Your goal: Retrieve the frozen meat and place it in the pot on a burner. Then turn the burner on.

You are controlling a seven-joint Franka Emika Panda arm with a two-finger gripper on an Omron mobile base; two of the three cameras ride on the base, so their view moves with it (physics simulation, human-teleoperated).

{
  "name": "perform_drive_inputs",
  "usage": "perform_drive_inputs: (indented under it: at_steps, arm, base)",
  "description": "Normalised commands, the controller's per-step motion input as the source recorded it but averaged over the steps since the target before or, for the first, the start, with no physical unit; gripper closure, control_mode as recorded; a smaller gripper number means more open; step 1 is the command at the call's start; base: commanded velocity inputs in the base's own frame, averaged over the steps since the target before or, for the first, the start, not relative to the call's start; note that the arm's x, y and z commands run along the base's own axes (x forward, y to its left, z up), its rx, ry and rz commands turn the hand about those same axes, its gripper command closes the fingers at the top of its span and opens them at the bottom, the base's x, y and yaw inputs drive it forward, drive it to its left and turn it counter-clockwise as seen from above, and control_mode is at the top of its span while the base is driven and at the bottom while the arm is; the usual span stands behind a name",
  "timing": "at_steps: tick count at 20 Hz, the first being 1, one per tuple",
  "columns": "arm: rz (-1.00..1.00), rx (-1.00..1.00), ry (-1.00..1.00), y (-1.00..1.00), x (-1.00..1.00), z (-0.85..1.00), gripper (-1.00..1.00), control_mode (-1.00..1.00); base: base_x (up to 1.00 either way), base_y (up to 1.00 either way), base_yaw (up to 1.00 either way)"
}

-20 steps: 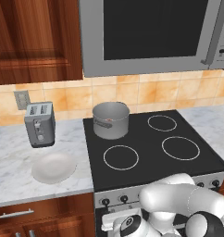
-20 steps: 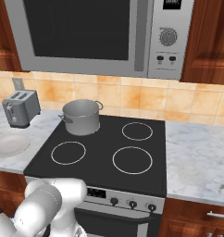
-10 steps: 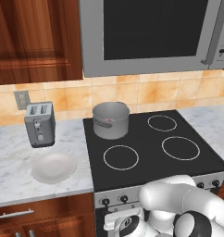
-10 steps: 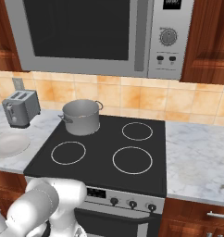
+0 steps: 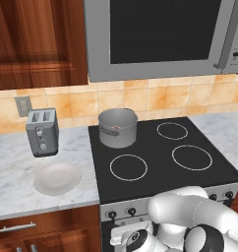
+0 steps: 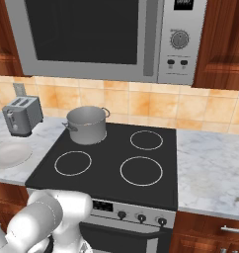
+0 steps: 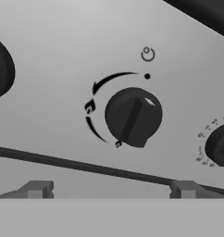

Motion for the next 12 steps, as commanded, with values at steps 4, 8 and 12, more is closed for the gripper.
perform_drive_inputs:
  at_steps: [4, 8, 12]
  arm:
    - [0.00, 0.00, 0.00, 0.00, 0.00, 0.00, -1.00, -1.00]
    - [0.00, 0.00, 0.00, 0.00, 0.00, 0.00, -1.00, 1.00]
    - [0.00, 0.00, 0.00, 0.00, 0.00, 0.00, -1.00, 1.00]
  base:
    - [0.00, 0.00, 0.00]
    - [0.00, 0.00, 0.00]
    - [0.00, -0.05, 0.00]
